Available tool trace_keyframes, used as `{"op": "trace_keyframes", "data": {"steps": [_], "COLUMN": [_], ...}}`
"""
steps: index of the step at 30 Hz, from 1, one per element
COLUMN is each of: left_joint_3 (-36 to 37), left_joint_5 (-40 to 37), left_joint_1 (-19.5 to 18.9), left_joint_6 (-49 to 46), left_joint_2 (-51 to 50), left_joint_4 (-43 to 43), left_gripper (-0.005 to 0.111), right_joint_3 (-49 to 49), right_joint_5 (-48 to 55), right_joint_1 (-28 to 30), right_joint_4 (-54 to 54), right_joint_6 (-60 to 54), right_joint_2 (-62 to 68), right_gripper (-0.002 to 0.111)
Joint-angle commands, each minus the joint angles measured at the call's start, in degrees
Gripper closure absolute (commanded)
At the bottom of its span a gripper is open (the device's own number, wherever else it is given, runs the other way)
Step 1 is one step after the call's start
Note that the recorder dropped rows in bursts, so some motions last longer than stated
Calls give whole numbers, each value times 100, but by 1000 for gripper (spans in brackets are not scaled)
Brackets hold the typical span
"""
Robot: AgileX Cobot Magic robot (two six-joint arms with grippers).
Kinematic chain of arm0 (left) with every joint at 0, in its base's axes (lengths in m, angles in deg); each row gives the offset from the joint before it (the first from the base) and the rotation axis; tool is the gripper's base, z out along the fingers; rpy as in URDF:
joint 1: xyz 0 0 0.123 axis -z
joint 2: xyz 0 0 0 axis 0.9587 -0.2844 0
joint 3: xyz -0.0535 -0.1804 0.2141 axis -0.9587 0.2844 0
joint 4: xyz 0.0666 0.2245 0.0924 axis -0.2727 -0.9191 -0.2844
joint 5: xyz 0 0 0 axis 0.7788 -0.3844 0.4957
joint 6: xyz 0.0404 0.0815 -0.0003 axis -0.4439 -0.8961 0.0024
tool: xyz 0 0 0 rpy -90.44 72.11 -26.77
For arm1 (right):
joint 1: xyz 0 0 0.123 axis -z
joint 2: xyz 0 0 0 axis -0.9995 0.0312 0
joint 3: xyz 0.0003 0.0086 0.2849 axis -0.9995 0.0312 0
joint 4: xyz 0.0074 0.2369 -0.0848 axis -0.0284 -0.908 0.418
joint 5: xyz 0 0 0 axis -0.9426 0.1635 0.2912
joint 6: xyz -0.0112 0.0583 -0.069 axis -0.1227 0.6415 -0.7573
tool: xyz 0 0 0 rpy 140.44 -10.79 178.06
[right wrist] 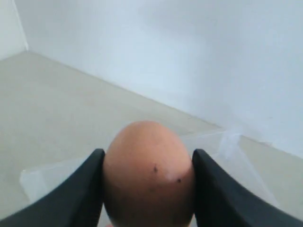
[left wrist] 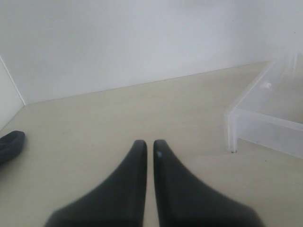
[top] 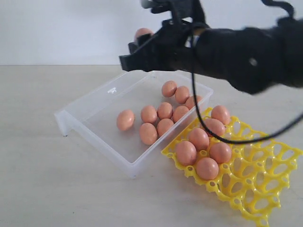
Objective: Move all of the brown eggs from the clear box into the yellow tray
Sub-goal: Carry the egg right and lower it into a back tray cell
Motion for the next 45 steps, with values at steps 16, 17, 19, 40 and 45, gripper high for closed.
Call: {"op": "trace_keyframes", "data": {"steps": [16, 17, 19, 40, 45], "left_joint_3": [-15, -15, -15, -15, -15], "left_joint_5": [37, 37, 37, 37, 37], "left_joint_1": [42, 42, 42, 42, 42], "left_joint_6": [17, 17, 17, 17, 17], "left_joint_2": [14, 14, 14, 14, 14], "left_joint_4": [29, 29, 29, 29, 29], "left_gripper": [103, 103, 103, 103, 103], "right_joint_3": [1470, 1470, 1470, -683, -237], "right_joint_5": [-1056, -994, -1520, -5233, -5321], "right_joint_1": [3750, 3925, 4340, 4795, 5819], "right_joint_4": [-5594, -4496, -1706, 11297, 11297], "right_joint_6": [3638, 4707, 7090, 7457, 7029], "right_joint_2": [-662, -649, -535, 1249, 1249], "right_gripper": [109, 109, 109, 109, 109]}}
